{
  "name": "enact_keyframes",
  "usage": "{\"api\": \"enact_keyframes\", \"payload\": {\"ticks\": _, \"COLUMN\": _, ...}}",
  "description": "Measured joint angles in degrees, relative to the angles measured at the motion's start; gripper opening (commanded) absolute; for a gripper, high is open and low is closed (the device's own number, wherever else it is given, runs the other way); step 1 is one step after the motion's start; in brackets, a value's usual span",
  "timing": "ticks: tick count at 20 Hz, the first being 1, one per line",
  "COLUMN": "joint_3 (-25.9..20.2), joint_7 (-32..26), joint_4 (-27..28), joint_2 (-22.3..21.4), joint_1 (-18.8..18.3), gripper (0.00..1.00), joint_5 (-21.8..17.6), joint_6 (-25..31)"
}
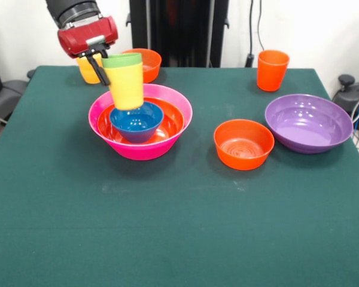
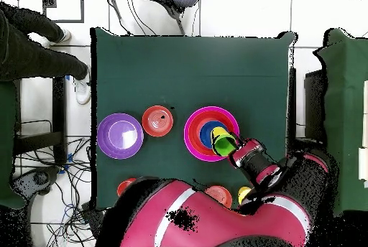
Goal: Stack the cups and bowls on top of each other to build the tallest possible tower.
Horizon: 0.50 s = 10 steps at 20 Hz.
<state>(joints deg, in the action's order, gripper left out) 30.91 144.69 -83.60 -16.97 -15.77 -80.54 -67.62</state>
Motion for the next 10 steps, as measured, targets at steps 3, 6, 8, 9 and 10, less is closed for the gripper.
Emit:
{"api": "enact_keyframes", "payload": {"ticks": 3, "joint_3": -0.31, "joint_7": 0.0, "joint_4": 0.0, "joint_2": -0.03, "joint_1": -0.17, "gripper": 0.0, "joint_5": 0.0, "joint_6": 0.0}}
{"api": "enact_keyframes", "payload": {"ticks": 6, "joint_3": -0.35, "joint_7": 0.0, "joint_4": 0.0, "joint_2": -0.03, "joint_1": -0.18, "gripper": 0.0, "joint_5": 0.0, "joint_6": 0.0}}
{"api": "enact_keyframes", "payload": {"ticks": 8, "joint_3": -0.35, "joint_7": 0.0, "joint_4": 0.0, "joint_2": -0.03, "joint_1": -0.18, "gripper": 0.0, "joint_5": 0.0, "joint_6": 0.01}}
{"api": "enact_keyframes", "payload": {"ticks": 9, "joint_3": -0.35, "joint_7": 0.0, "joint_4": 0.0, "joint_2": -0.03, "joint_1": -0.18, "gripper": 0.0, "joint_5": 0.0, "joint_6": 0.01}}
{"api": "enact_keyframes", "payload": {"ticks": 10, "joint_3": -0.36, "joint_7": 0.0, "joint_4": 0.0, "joint_2": -0.01, "joint_1": -0.18, "gripper": 0.0, "joint_5": 0.0, "joint_6": 0.01}}
